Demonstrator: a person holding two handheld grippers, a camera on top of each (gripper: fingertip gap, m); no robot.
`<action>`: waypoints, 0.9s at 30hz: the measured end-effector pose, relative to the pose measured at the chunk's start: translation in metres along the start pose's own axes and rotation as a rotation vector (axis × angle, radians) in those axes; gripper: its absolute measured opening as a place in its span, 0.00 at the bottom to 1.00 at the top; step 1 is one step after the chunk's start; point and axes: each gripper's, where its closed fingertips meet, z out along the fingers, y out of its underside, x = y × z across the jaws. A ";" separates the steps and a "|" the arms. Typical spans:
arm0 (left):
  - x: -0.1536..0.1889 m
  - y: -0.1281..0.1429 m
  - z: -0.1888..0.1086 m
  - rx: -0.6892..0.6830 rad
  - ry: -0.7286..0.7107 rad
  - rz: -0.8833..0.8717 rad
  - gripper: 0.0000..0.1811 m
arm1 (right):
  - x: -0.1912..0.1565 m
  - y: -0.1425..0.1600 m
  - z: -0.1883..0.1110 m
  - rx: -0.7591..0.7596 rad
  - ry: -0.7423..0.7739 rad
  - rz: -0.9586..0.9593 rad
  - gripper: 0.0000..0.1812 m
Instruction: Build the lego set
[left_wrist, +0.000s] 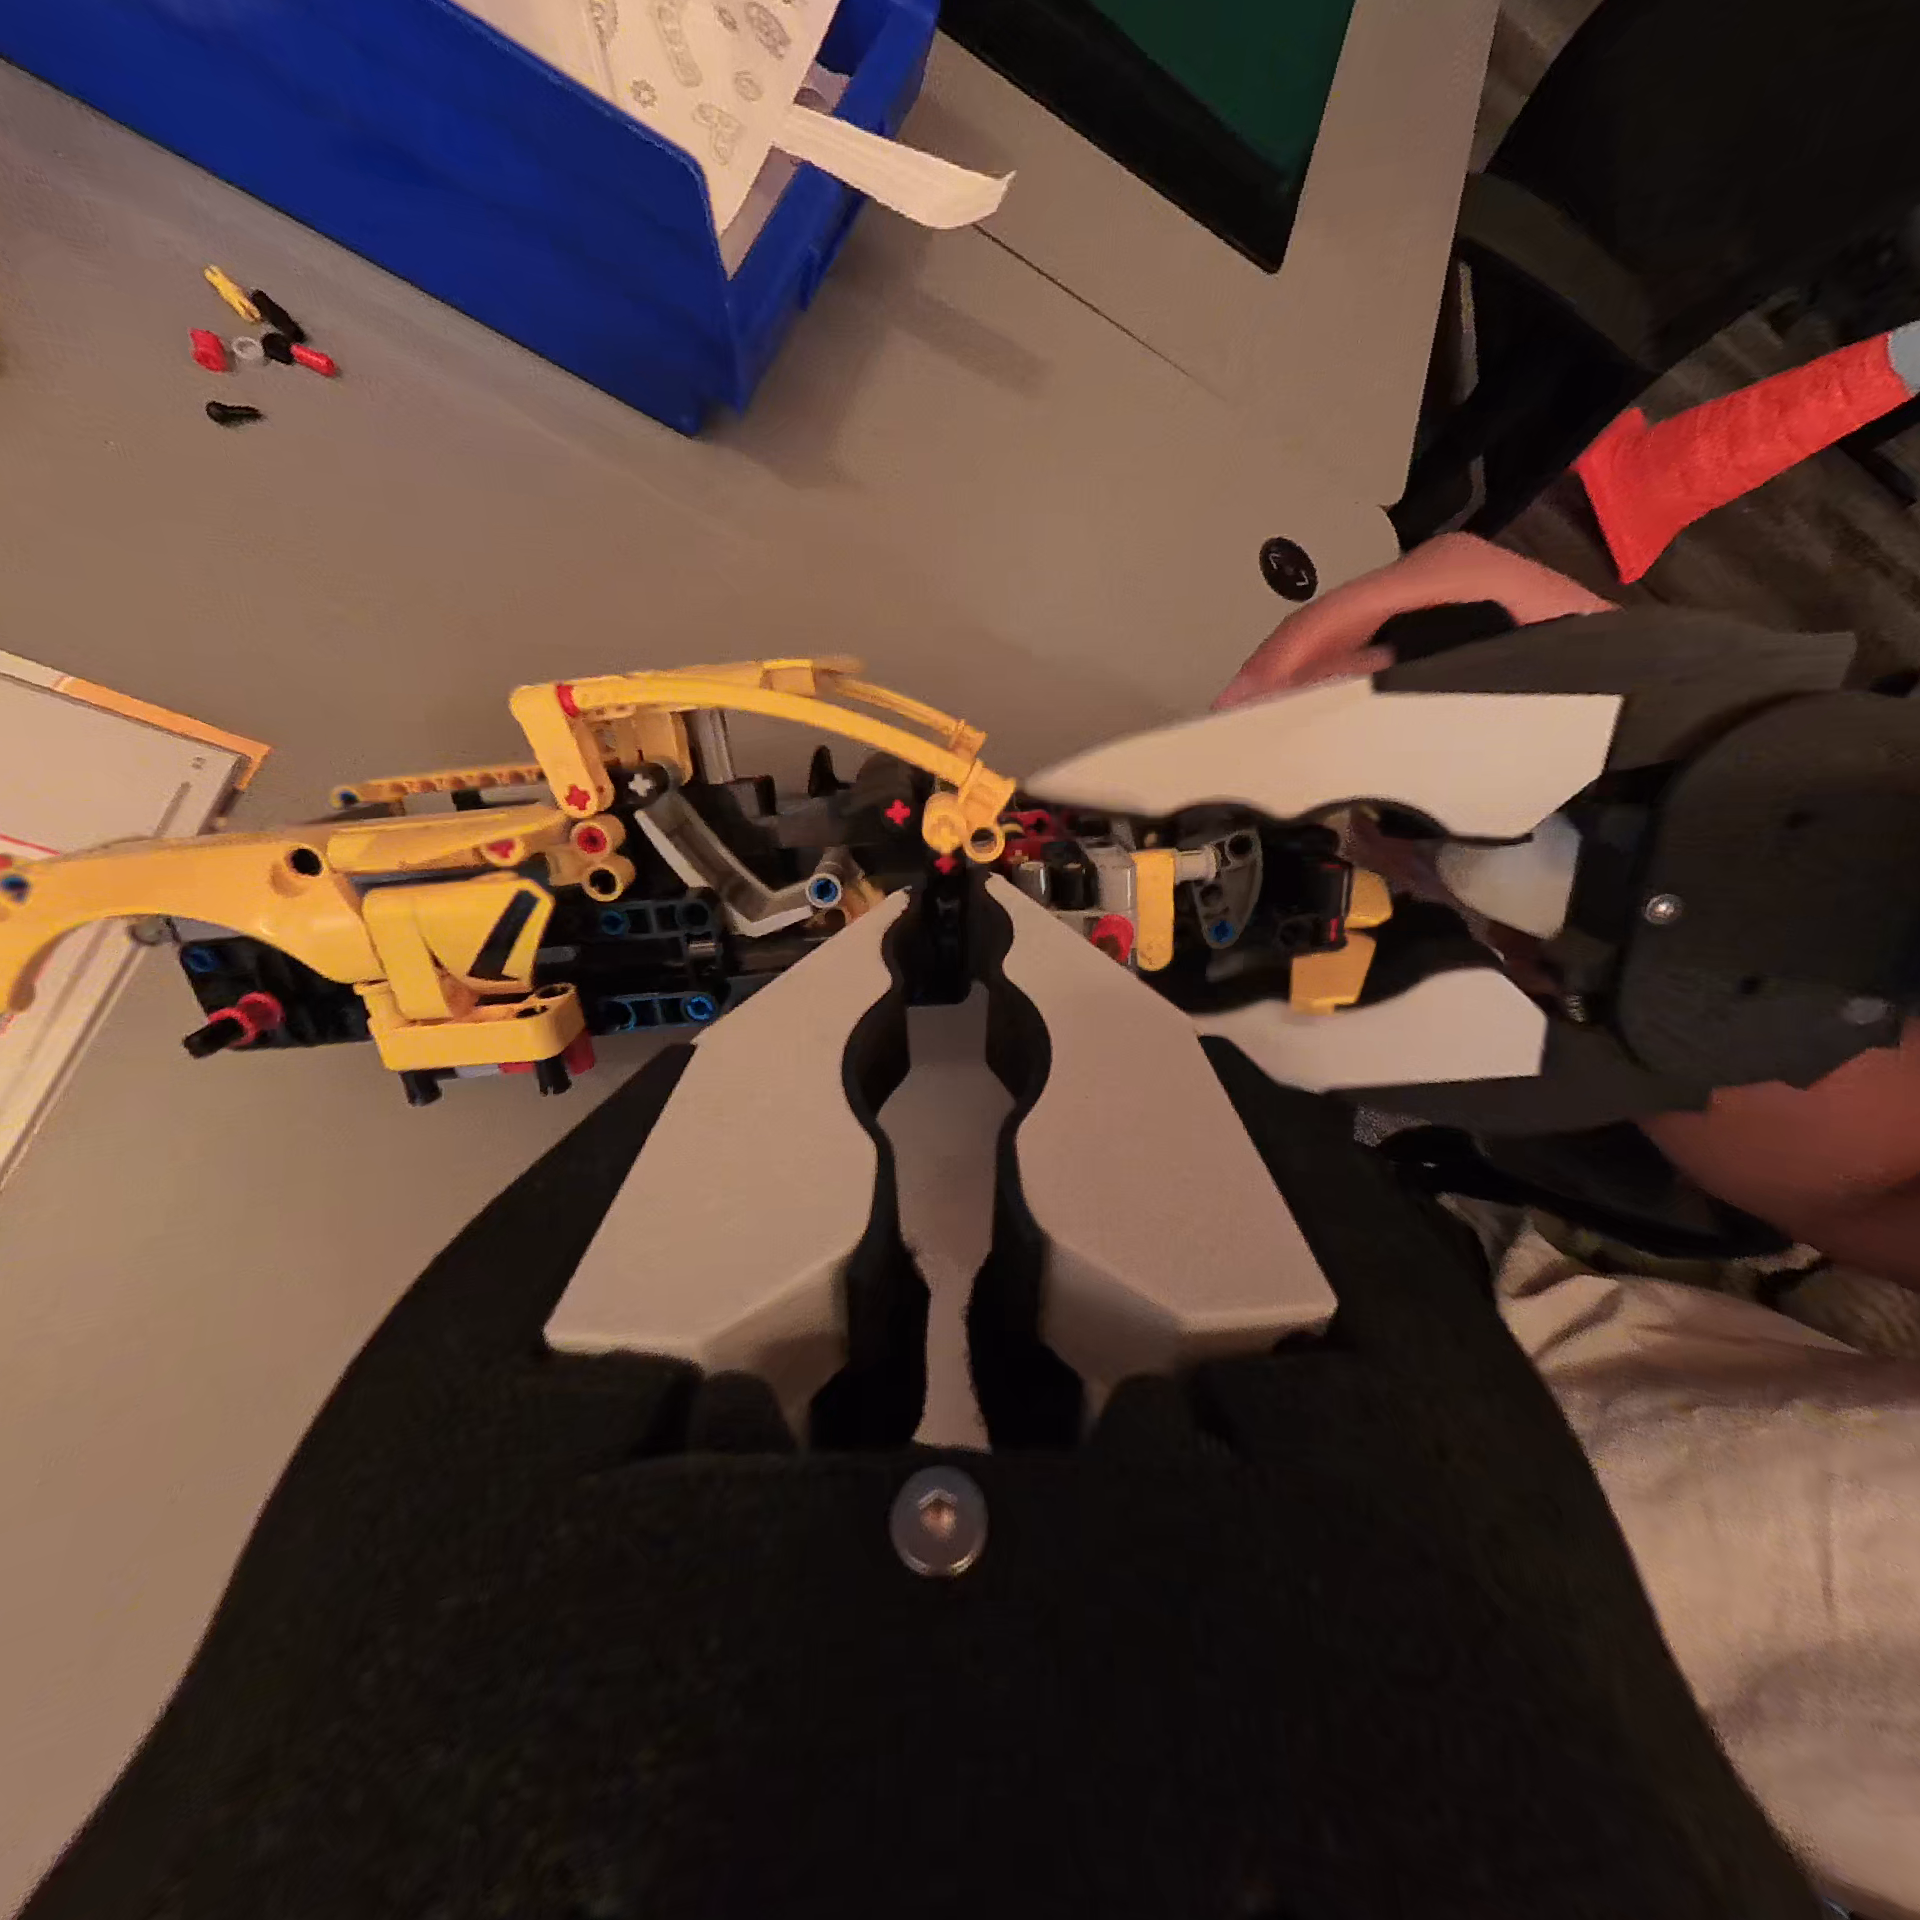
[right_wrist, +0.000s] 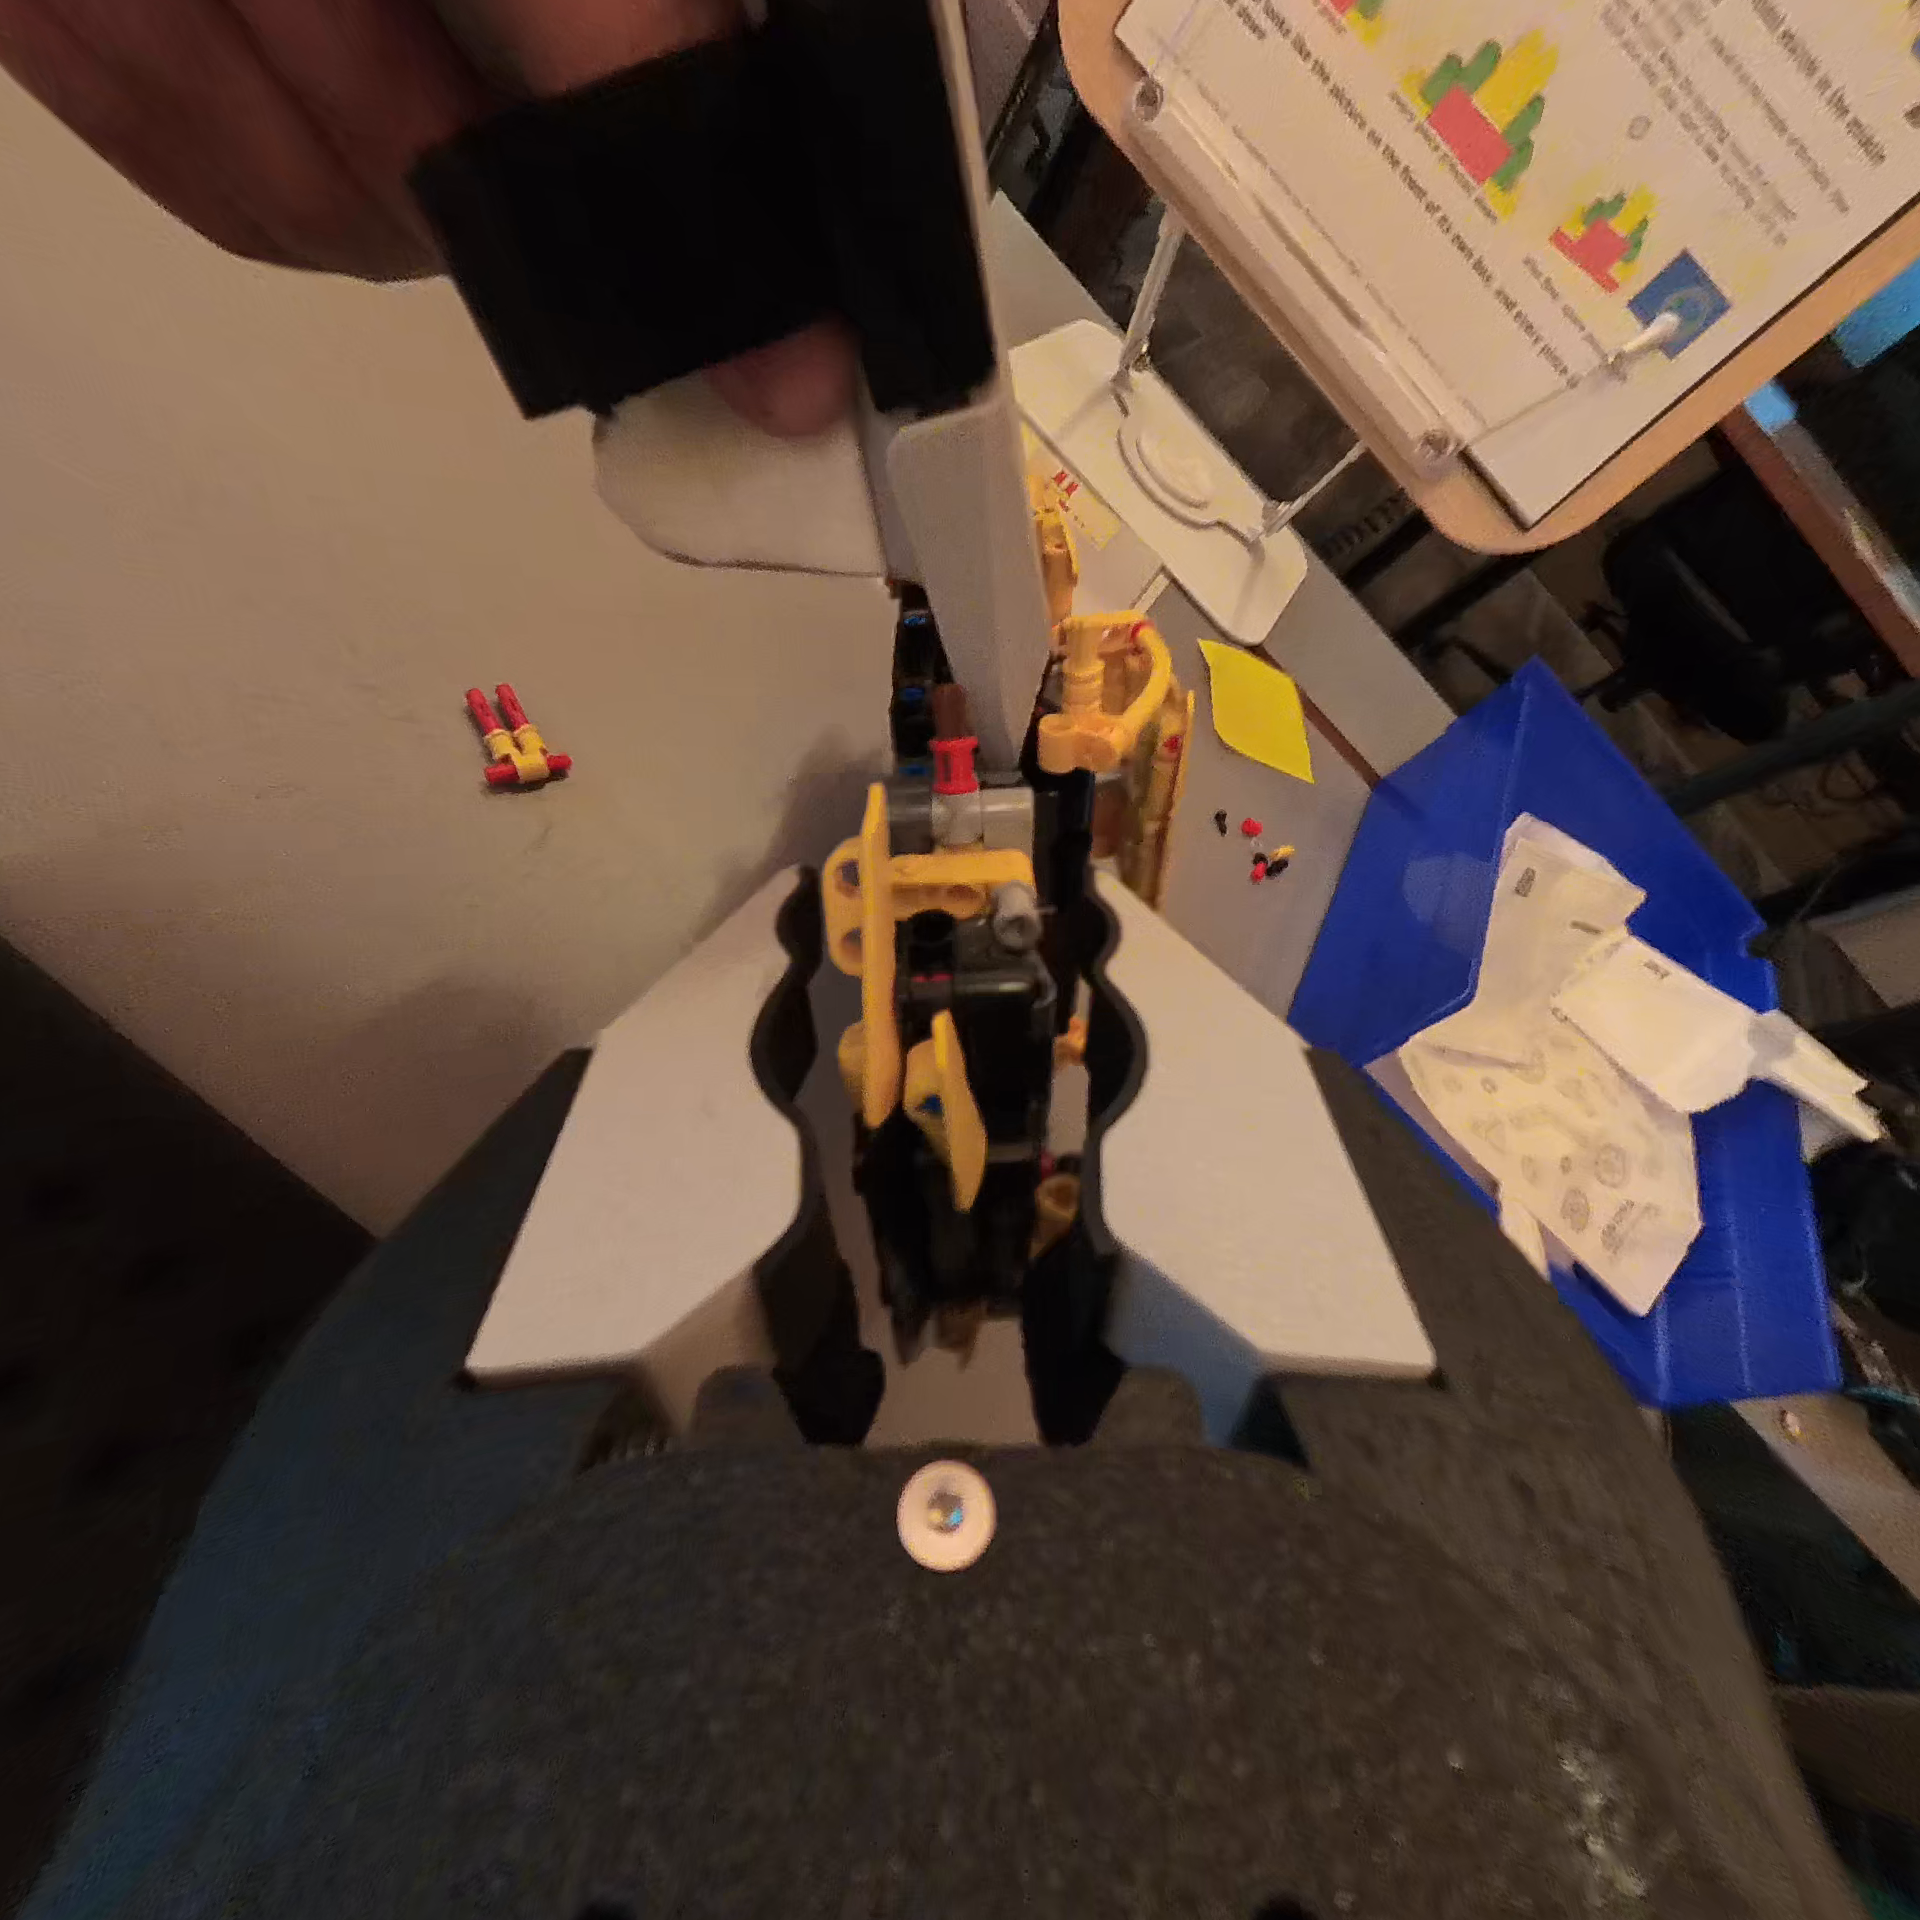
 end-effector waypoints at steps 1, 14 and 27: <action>0.002 0.001 -0.002 -0.005 -0.003 0.001 0.03 | 0.001 -0.004 -0.001 0.018 0.014 -0.030 0.17; -0.032 0.016 -0.070 0.296 0.103 0.048 0.16 | 0.000 -0.013 0.012 0.174 -0.045 -0.056 0.14; -0.080 0.139 -0.025 0.073 -0.087 0.224 0.17 | -0.018 0.000 0.024 0.274 0.106 0.061 0.14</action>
